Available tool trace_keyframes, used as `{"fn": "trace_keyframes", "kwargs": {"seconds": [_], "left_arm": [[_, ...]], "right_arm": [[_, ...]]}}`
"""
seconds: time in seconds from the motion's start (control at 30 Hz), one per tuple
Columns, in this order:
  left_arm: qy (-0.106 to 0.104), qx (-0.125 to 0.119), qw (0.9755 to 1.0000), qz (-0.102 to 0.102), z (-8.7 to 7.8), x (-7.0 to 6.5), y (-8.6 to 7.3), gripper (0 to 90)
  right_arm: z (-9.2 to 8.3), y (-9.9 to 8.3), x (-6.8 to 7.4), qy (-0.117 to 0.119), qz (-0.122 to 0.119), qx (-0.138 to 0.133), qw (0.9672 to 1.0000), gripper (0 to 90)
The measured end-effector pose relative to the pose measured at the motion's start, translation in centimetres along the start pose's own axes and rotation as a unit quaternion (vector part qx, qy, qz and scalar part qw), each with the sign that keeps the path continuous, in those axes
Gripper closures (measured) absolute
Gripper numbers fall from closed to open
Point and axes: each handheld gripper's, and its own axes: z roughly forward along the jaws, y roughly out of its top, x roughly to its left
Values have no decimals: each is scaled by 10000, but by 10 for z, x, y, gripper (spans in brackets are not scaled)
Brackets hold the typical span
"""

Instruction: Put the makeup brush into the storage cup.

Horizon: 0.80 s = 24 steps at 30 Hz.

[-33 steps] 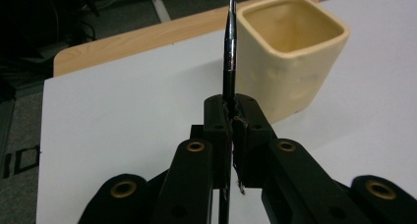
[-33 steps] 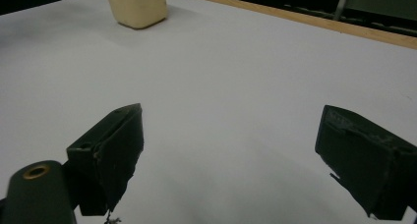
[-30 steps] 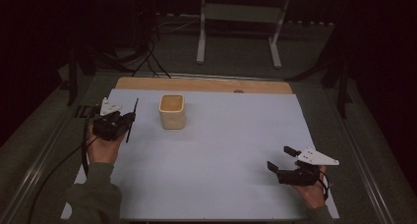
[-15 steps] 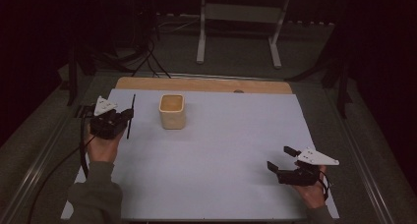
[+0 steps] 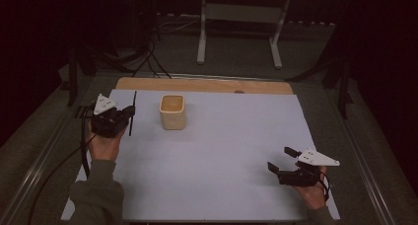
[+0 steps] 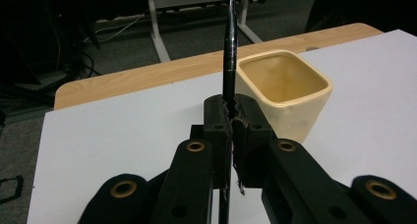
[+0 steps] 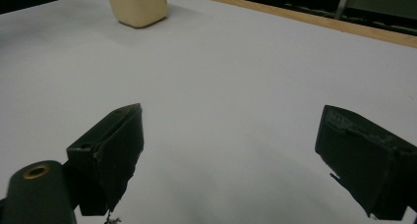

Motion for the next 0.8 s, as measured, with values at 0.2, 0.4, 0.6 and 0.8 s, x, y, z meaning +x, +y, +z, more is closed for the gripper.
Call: {"fn": "trace_keyframes", "kwargs": {"seconds": [0.2, 0.4, 0.6, 0.8], "left_arm": [[-34, -45, 10000, 57, 3, 0, 4, 859], [-54, -131, 9999, 86, 5, 2, 7, 859], [-94, -293, 9995, 36, 5, 5, 13, 859], [-131, -475, 9988, -2, 5, 7, 19, 858]], "right_arm": [[0, 0, 0, 2, -2, -1, 10000, 109], [0, 0, 0, 15, 7, 14, 10000, 109], [0, 0, 0, 10, 11, 11, 10000, 109], [0, 0, 0, 10, -2, 7, 10000, 109]]}}
